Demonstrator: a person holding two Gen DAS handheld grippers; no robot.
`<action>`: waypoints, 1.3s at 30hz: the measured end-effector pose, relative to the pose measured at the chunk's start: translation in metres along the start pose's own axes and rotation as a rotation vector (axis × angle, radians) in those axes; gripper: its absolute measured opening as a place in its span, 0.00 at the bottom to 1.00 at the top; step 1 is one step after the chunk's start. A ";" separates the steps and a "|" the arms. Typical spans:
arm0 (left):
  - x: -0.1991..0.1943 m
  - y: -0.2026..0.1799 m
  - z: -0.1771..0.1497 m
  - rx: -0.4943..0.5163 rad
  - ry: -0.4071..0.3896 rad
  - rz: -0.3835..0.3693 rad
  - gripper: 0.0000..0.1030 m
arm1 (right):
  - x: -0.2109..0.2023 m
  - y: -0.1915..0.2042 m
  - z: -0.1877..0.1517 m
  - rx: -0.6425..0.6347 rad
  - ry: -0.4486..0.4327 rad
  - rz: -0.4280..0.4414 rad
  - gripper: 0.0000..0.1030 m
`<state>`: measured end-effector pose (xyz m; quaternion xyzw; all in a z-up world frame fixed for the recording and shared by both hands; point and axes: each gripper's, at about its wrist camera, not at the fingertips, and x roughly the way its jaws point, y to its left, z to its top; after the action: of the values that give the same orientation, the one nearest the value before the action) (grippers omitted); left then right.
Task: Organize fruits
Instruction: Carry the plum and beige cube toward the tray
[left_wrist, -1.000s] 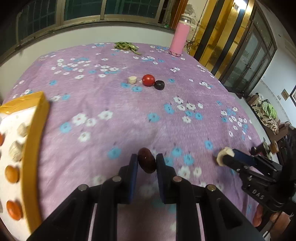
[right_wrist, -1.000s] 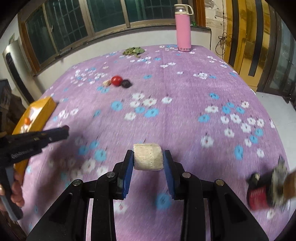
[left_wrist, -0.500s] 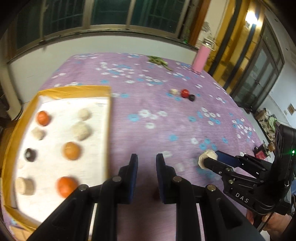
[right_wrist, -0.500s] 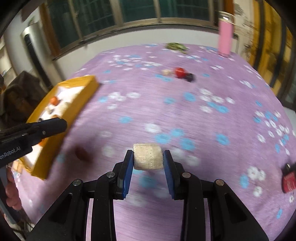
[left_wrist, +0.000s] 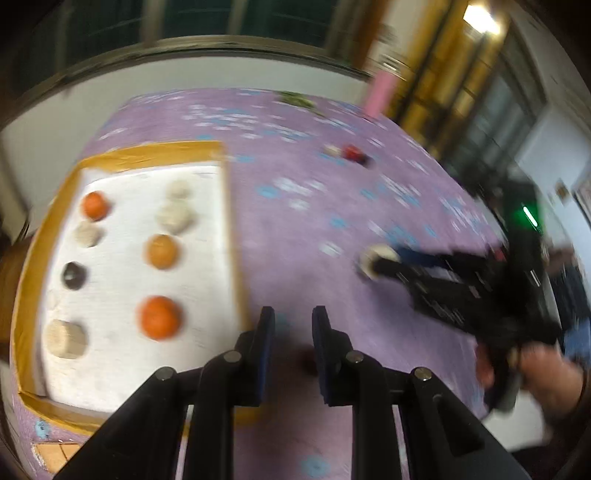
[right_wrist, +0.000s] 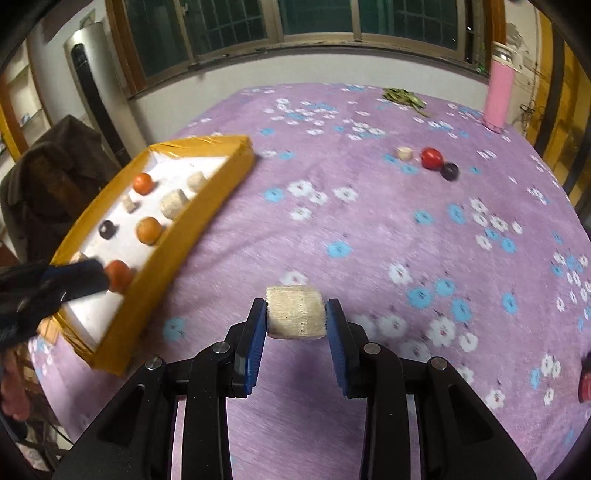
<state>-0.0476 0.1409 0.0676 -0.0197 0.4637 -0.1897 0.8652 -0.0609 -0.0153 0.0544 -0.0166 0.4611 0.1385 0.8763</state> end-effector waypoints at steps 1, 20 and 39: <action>0.002 -0.011 -0.005 0.029 0.015 0.000 0.30 | 0.000 -0.004 -0.003 -0.002 0.004 -0.014 0.30; 0.061 -0.037 -0.034 -0.140 0.022 0.134 0.39 | -0.010 -0.044 -0.027 -0.038 0.019 0.032 0.30; 0.078 -0.040 -0.016 -0.031 -0.042 0.159 0.45 | -0.020 -0.059 -0.040 -0.083 -0.009 0.043 0.30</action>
<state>-0.0340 0.0793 0.0047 -0.0004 0.4483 -0.1129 0.8867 -0.0886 -0.0830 0.0412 -0.0424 0.4514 0.1761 0.8737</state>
